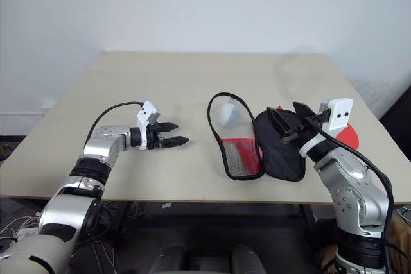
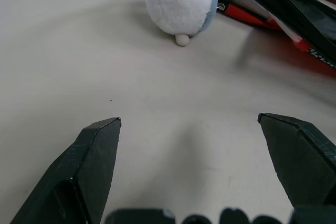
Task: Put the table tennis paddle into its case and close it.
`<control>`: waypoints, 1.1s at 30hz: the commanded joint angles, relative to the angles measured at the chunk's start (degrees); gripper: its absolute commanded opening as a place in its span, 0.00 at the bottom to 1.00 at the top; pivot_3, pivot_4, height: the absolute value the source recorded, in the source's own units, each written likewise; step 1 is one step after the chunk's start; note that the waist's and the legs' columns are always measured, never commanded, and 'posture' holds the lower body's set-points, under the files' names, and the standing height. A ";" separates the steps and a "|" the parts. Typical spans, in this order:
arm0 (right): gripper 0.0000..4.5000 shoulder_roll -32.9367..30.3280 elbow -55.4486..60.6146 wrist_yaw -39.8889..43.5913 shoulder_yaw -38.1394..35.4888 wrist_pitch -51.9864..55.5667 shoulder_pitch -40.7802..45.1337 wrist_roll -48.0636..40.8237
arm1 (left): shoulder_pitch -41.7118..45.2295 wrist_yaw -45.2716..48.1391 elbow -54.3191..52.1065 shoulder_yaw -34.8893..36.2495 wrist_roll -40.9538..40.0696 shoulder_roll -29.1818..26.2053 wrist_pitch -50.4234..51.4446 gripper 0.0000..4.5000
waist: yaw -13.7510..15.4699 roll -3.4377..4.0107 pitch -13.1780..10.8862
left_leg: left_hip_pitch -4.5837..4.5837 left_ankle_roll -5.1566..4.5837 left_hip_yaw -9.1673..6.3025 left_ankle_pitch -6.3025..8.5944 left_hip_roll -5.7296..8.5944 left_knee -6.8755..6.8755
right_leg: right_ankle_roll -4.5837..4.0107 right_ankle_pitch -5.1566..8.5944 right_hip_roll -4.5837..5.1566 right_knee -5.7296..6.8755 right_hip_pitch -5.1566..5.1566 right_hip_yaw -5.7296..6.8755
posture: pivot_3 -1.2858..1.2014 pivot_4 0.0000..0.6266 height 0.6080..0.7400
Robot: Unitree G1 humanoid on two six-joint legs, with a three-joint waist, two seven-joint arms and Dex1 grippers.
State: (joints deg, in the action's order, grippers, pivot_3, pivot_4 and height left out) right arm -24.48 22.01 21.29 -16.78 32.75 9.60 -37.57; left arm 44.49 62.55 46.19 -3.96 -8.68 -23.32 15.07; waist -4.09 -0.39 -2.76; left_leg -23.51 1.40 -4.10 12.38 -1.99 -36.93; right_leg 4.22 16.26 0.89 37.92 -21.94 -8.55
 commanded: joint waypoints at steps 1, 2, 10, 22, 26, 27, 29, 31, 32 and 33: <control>0.99 -0.22 1.59 -0.51 -1.27 -1.66 0.47 0.33 | 2.45 0.21 -0.39 0.01 0.34 0.54 -1.25 1.00 | -0.01 0.00 0.00 | 0.00 0.00 0.00 0.00 0.00 0.00 | 0.00 0.00 0.00 0.00 0.00 0.00 | 0.52 0.00 1.00; 0.99 -0.06 1.69 -0.72 -1.40 -1.69 0.45 0.23 | 2.51 0.34 -0.31 -0.07 0.40 0.60 -1.30 1.00 | -0.01 0.00 0.00 | 0.00 0.00 0.00 0.00 0.00 0.00 | 0.00 0.00 0.00 0.00 0.00 0.00 | 0.52 0.00 1.00; 0.99 -1.07 1.51 -3.55 -2.86 1.44 -0.51 -0.42 | 2.10 2.53 -2.70 0.53 -0.69 -0.61 0.71 1.00 | -0.02 0.00 0.00 | 0.00 0.00 0.00 0.00 0.00 0.00 | 0.00 0.00 0.00 0.00 0.00 0.00 | 0.52 0.00 1.00; 0.99 -6.89 -14.81 -13.85 -9.60 13.38 1.07 5.21 | -3.78 11.45 -19.78 -3.19 -3.54 -2.45 10.80 1.00 | -0.04 0.00 0.00 | 0.01 0.00 0.01 0.00 0.00 0.00 | -0.03 -0.01 0.01 0.00 0.01 -0.01 | 0.52 0.00 1.00; 0.99 -8.80 -21.37 -14.88 -9.96 15.14 3.67 7.30 | -4.46 11.25 -25.41 -5.01 -4.76 -0.36 15.10 1.00 | -0.04 0.08 0.00 | 0.01 -0.01 0.04 0.00 0.00 0.00 | -0.13 -0.07 0.02 0.00 0.02 -0.04 | 0.52 0.00 1.00; 0.99 -9.36 -23.37 -15.31 -9.90 16.02 4.64 7.97 | -4.71 11.12 -26.68 -5.69 -5.02 0.28 16.12 1.00 | -0.05 0.10 0.00 | 0.01 -0.02 0.05 -0.01 0.00 -0.01 | -0.12 -0.07 0.02 0.00 0.02 -0.04 | 0.52 0.00 1.00; 0.99 -10.18 -26.38 -15.30 -9.90 15.83 5.99 9.13 | -5.47 11.15 -28.69 -7.04 -5.15 1.22 16.77 1.00 | -0.06 0.13 0.01 | 0.03 -0.02 0.06 -0.01 0.00 0.00 | -0.08 -0.04 0.02 0.00 0.02 -0.06 | 0.52 0.00 1.00; 0.99 -10.93 -28.80 -15.09 -9.81 16.64 7.04 9.80 | -6.03 10.66 -29.72 -7.89 -5.20 2.23 17.11 1.00 | -0.12 0.13 0.01 | 0.03 -0.03 0.06 -0.01 0.00 0.00 | -0.08 -0.04 0.01 -0.01 0.02 -0.06 | 0.52 0.00 1.00; 0.99 -11.24 -30.06 -14.91 -9.80 17.61 7.57 9.84 | -6.22 10.22 -29.81 -8.37 -4.92 2.74 16.91 1.00 | -0.10 0.14 0.01 | 0.03 -0.02 0.05 -0.01 0.00 0.01 | -0.09 -0.05 0.01 -0.01 0.02 -0.06 | 0.52 0.00 1.00; 0.99 -11.47 -31.12 -14.70 -9.78 18.60 7.98 9.79 | -6.36 9.90 -29.91 -8.81 -4.63 3.03 16.63 1.00 | -0.12 0.14 0.02 | 0.04 -0.03 0.05 -0.01 0.00 0.01 | -0.09 -0.05 0.01 -0.01 0.03 -0.06 | 0.52 0.00 1.00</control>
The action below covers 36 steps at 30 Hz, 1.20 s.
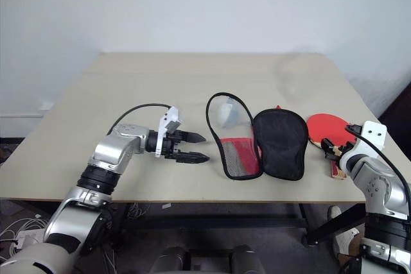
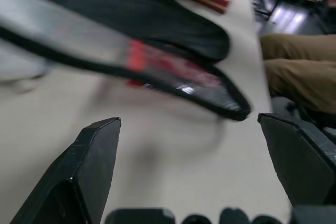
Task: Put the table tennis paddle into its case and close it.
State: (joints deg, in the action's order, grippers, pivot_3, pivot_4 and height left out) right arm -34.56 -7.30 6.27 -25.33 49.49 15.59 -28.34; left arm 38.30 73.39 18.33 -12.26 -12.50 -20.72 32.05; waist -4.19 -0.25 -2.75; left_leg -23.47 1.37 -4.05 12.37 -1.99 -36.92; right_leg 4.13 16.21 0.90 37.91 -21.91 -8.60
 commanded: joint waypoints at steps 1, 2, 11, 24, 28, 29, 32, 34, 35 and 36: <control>0.99 -1.59 -2.84 0.44 -1.12 2.45 2.30 0.78 | -0.34 -1.13 -2.19 -0.99 -0.48 0.61 -0.83 1.00 | -0.02 0.00 0.00 | 0.01 0.00 0.00 0.00 0.00 0.00 | 0.00 0.00 0.00 0.00 0.00 0.00 | 0.52 0.00 1.00; 0.99 -1.58 -3.79 0.53 -1.24 2.78 2.65 0.85 | -0.38 -1.34 -2.29 -1.28 -0.38 0.78 -1.01 1.00 | -0.04 0.00 0.00 | 0.01 -0.01 0.01 0.00 0.00 0.00 | 0.00 0.00 0.00 0.00 0.00 0.00 | 0.52 0.00 1.00; 0.99 -1.23 -6.18 3.77 3.17 5.74 5.11 2.11 | 1.45 -2.96 0.84 -1.25 -0.26 1.56 -2.81 1.00 | -0.04 0.04 0.01 | 0.02 -0.01 0.02 -0.01 0.00 -0.01 | 0.08 0.04 0.00 -0.01 0.02 -0.01 | 0.52 0.00 1.00; 0.24 -1.19 -6.76 2.45 3.83 4.68 5.87 8.57 | 3.30 -3.64 3.42 -1.31 -0.12 2.35 -4.09 1.00 | -0.06 0.05 0.02 | 0.02 -0.01 0.01 -0.01 0.00 -0.01 | 0.08 0.05 -0.01 -0.01 0.02 -0.01 | 0.52 0.00 1.00; 0.24 -0.51 -0.98 -4.17 -1.58 5.07 8.32 9.19 | 3.81 -3.50 4.63 -1.53 0.15 2.28 -4.48 1.00 | 0.00 0.19 0.00 | 0.01 -0.01 0.02 -0.01 0.01 -0.02 | 0.08 0.04 0.00 -0.01 0.01 -0.02 | 0.52 0.00 1.00; 0.24 -0.20 1.06 -5.63 -2.19 6.24 9.37 9.06 | 3.98 -3.51 4.98 -1.57 0.22 2.33 -4.58 1.00 | 0.02 0.28 0.00 | 0.00 -0.01 0.01 -0.01 0.01 -0.02 | 0.08 0.05 0.00 -0.01 0.01 -0.02 | 0.52 0.00 1.00; 0.24 2.44 9.78 -8.05 -1.77 10.54 12.64 7.29 | 4.50 -3.45 5.82 -1.68 0.25 2.49 -4.44 1.00 | -0.31 0.46 0.02 | -0.02 -0.02 0.03 -0.01 0.02 0.00 | 0.08 0.04 0.00 0.01 -0.05 -0.05 | 0.52 0.00 1.00; 0.24 4.85 13.55 -9.22 -1.25 13.44 14.21 6.72 | 4.74 -3.26 6.17 -1.81 0.28 2.55 -4.47 1.00 | -0.78 0.48 0.04 | -0.01 -0.04 0.02 -0.03 0.01 0.08 | 0.08 0.04 -0.02 0.03 -0.10 -0.07 | 0.52 0.00 1.00; 0.24 7.47 15.91 -10.28 -0.19 15.02 15.06 6.51 | 4.98 -3.24 6.62 -1.94 0.41 2.70 -4.63 1.00 | -0.91 0.48 0.04 | 0.00 -0.04 0.00 -0.03 0.01 0.11 | 0.08 0.04 -0.04 0.03 -0.10 -0.07 | 0.52 0.00 1.00; 0.24 10.01 17.97 -11.26 0.98 16.59 15.72 6.50 | 5.22 -3.22 7.07 -2.05 0.52 2.84 -4.80 1.00 | -0.96 0.46 0.05 | 0.00 -0.04 -0.02 -0.03 0.00 0.12 | 0.07 0.04 -0.05 0.03 -0.10 -0.06 | 0.52 0.00 1.00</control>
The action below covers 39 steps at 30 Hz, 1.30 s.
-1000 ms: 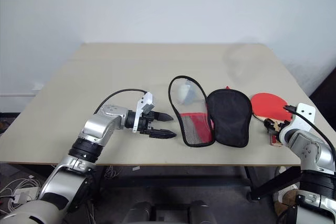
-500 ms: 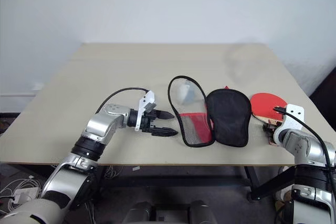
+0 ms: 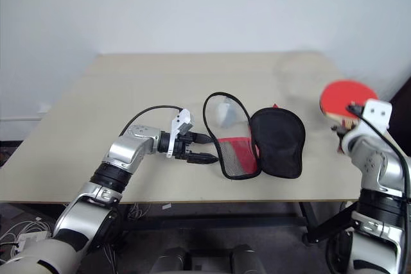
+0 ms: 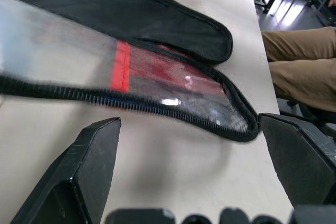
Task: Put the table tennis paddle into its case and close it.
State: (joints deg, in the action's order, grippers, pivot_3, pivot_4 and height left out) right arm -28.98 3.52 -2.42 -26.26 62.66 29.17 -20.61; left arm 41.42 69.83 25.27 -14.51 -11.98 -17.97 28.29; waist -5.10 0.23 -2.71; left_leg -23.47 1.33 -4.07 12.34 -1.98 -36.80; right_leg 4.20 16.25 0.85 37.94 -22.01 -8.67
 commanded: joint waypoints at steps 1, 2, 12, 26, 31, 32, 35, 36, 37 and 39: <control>0.24 6.19 8.53 -3.18 2.58 4.56 2.54 -1.04 | 2.27 0.35 0.44 0.14 0.07 0.19 -1.16 1.00 | -0.10 -0.03 0.02 | 0.00 0.00 -0.02 0.00 0.00 0.00 | 0.00 0.00 0.00 0.00 0.00 0.01 | 0.52 0.00 1.00; 0.24 8.46 9.99 -4.08 3.74 5.54 2.68 -0.56 | 2.52 0.36 0.80 0.08 0.13 0.33 -1.28 1.00 | -0.10 -0.03 0.02 | 0.00 0.00 -0.03 0.00 0.00 0.00 | -0.01 -0.01 -0.01 0.00 0.01 0.02 | 0.52 0.00 1.00; 0.24 23.33 17.54 -9.18 10.62 7.72 -5.22 3.55 | 4.20 0.86 3.05 0.09 0.40 0.93 -1.89 1.00 | 0.83 -0.02 0.01 | -0.14 0.00 -0.02 0.00 0.03 -0.05 | -0.12 -0.07 0.06 0.01 -0.07 0.06 | 0.52 0.00 1.00; 0.24 22.70 16.90 -7.62 12.00 6.63 -9.94 7.94 | 3.79 1.13 2.67 0.01 0.58 0.86 -1.44 1.00 | 0.81 -0.03 0.01 | -0.12 0.00 -0.01 0.00 0.02 -0.03 | 0.01 0.01 0.05 0.05 -0.11 0.05 | 0.52 0.00 1.00; 0.24 22.72 12.94 -6.50 11.98 4.28 -11.17 8.85 | 3.68 0.72 2.51 0.49 0.37 0.79 -1.41 1.00 | 0.80 -0.03 0.01 | -0.12 0.00 -0.01 0.00 0.02 -0.02 | 0.01 0.01 0.05 0.04 -0.11 0.05 | 0.52 0.00 1.00; 0.24 22.80 12.46 -6.15 11.95 4.12 -11.18 8.64 | 3.62 0.59 2.44 0.51 0.41 0.75 -1.42 1.00 | 0.80 -0.05 0.03 | -0.12 0.00 -0.01 0.00 0.02 -0.02 | 0.01 0.01 0.04 0.04 -0.10 0.05 | 0.52 0.00 1.00; 0.24 23.42 11.46 -5.47 11.73 3.37 -10.88 8.35 | 3.45 0.40 2.12 0.60 0.37 0.61 -1.29 1.00 | 0.80 -0.08 0.04 | -0.10 0.00 -0.02 0.00 0.02 -0.03 | 0.01 0.01 0.04 0.04 -0.08 0.06 | 0.52 0.00 1.00; 0.24 23.42 10.93 -5.40 11.84 2.93 -10.76 8.58 | 3.44 0.30 2.10 0.66 0.35 0.60 -1.25 1.00 | 0.80 -0.08 0.04 | -0.09 0.00 -0.02 0.00 0.02 -0.03 | 0.02 0.01 0.04 0.04 -0.07 0.06 | 0.52 0.00 1.00; 0.24 23.46 10.38 -5.39 11.96 2.48 -10.65 8.80 | 3.41 0.23 2.02 0.77 0.30 0.51 -1.19 1.00 | 0.80 -0.09 0.04 | -0.08 0.00 -0.02 0.00 0.02 -0.04 | 0.02 0.01 0.04 0.04 -0.07 0.06 | 0.52 0.00 1.00; 0.24 23.38 9.48 -5.23 12.30 1.62 -10.53 9.09 | 3.34 0.08 1.87 0.89 0.24 0.38 -1.10 1.00 | 0.80 -0.10 0.05 | -0.07 0.00 -0.02 0.00 0.02 -0.03 | 0.02 0.01 0.04 0.05 -0.06 0.06 | 0.52 0.00 1.00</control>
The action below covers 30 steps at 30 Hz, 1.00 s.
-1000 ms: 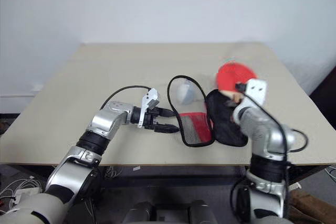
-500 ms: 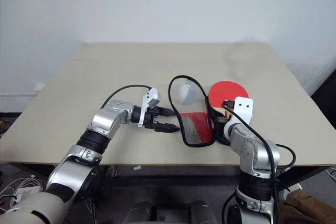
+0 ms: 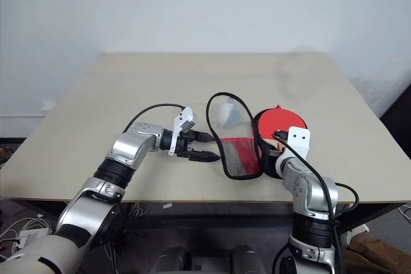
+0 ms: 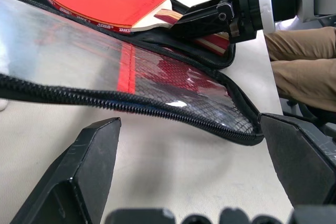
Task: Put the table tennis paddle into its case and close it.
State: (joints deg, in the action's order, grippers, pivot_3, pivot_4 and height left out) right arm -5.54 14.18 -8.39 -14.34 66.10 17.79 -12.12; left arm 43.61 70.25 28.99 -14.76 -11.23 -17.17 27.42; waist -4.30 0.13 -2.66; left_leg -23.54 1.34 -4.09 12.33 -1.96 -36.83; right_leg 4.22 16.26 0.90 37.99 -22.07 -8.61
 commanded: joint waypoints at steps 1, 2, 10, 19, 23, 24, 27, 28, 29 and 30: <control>0.24 -0.18 -1.52 0.93 0.63 -2.19 0.86 0.68 | 1.12 -0.38 -1.92 1.15 -0.53 -0.47 -0.20 1.00 | 0.00 0.00 0.00 | 0.00 0.00 0.00 0.00 0.00 0.00 | 0.00 0.00 0.00 0.00 0.00 0.00 | 0.52 0.00 1.00; 0.32 -0.23 -1.76 1.10 0.86 -2.45 0.90 0.75 | 1.09 -0.38 -1.96 1.15 -0.56 -0.53 -0.19 1.00 | -0.02 -0.01 0.01 | 0.00 0.00 0.00 0.00 0.00 0.00 | 0.00 0.00 0.00 0.00 0.00 0.00 | 0.52 0.00 1.00; 0.94 -0.05 -1.14 3.41 0.43 0.50 1.84 -1.13 | 1.55 -0.72 -1.42 1.45 -0.71 -0.48 -0.28 1.00 | -0.03 -0.01 0.00 | 0.01 0.00 0.00 0.00 0.00 0.00 | 0.00 0.00 -0.01 0.00 0.00 0.00 | 0.52 0.00 1.00; 0.99 -20.16 20.96 21.92 -2.74 2.71 5.26 -10.66 | 5.99 -2.83 6.05 1.44 0.04 4.67 -3.49 1.00 | 0.20 0.02 -0.05 | -0.07 0.00 0.00 0.00 0.00 -0.03 | 0.01 0.01 0.01 -0.05 -0.02 0.02 | 0.52 0.00 1.00; 0.99 -25.57 20.20 23.87 -10.95 1.89 10.91 -13.67 | 9.98 -5.60 13.92 2.38 0.39 9.82 -7.08 1.00 | 0.23 -0.19 -0.04 | -0.05 0.00 -0.01 0.00 0.01 -0.11 | 0.01 0.01 0.01 -0.12 0.09 0.04 | 0.52 0.00 1.00; 0.99 -25.41 18.48 23.05 -12.97 1.52 12.09 -13.64 | 11.50 -7.52 16.51 3.03 0.18 12.41 -7.70 1.00 | 0.23 -0.26 -0.04 | -0.01 -0.01 -0.02 0.01 0.01 -0.07 | 0.01 0.01 0.00 -0.14 0.10 0.05 | 0.52 0.00 1.00; 0.99 -24.29 14.63 20.17 -15.28 -0.57 12.46 -11.61 | 15.01 -11.15 21.95 5.27 -1.06 19.24 -8.27 1.00 | 0.23 -0.33 -0.06 | -0.03 -0.01 0.00 0.01 0.01 -0.04 | 0.01 0.01 0.00 -0.17 0.08 0.03 | 0.52 0.00 1.00; 0.99 -23.90 14.23 19.67 -15.23 -1.16 12.21 -11.35 | 15.60 -11.29 22.88 5.84 -1.15 20.22 -8.43 1.00 | 0.23 -0.31 -0.06 | -0.05 -0.01 0.03 0.01 0.01 -0.05 | 0.01 0.01 0.01 -0.17 0.08 0.00 | 0.52 0.00 1.00; 0.99 -22.79 13.97 18.80 -15.57 -1.67 12.17 -11.40 | 16.15 -11.38 23.44 6.41 -1.40 21.54 -8.48 1.00 | 0.18 -0.29 -0.06 | -0.06 -0.01 0.05 0.01 0.01 -0.05 | 0.01 0.01 0.01 -0.17 0.05 -0.02 | 0.52 0.00 1.00; 0.99 -21.35 13.58 17.77 -15.80 -3.12 11.91 -11.23 | 16.78 -11.33 23.25 7.21 -2.36 23.71 -8.38 1.00 | 0.12 -0.27 -0.05 | -0.06 -0.01 0.09 0.01 0.01 -0.01 | 0.01 0.01 0.01 -0.16 0.00 -0.07 | 0.52 0.00 1.00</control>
State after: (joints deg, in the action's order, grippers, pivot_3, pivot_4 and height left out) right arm -27.70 27.35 10.93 -28.78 65.85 28.99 -23.66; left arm 57.90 59.09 52.73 -9.42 -11.76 5.36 19.95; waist -4.19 -0.14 -2.71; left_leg -23.60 1.32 -4.01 12.34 -1.95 -36.80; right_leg 4.23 16.27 0.90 37.85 -22.11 -8.69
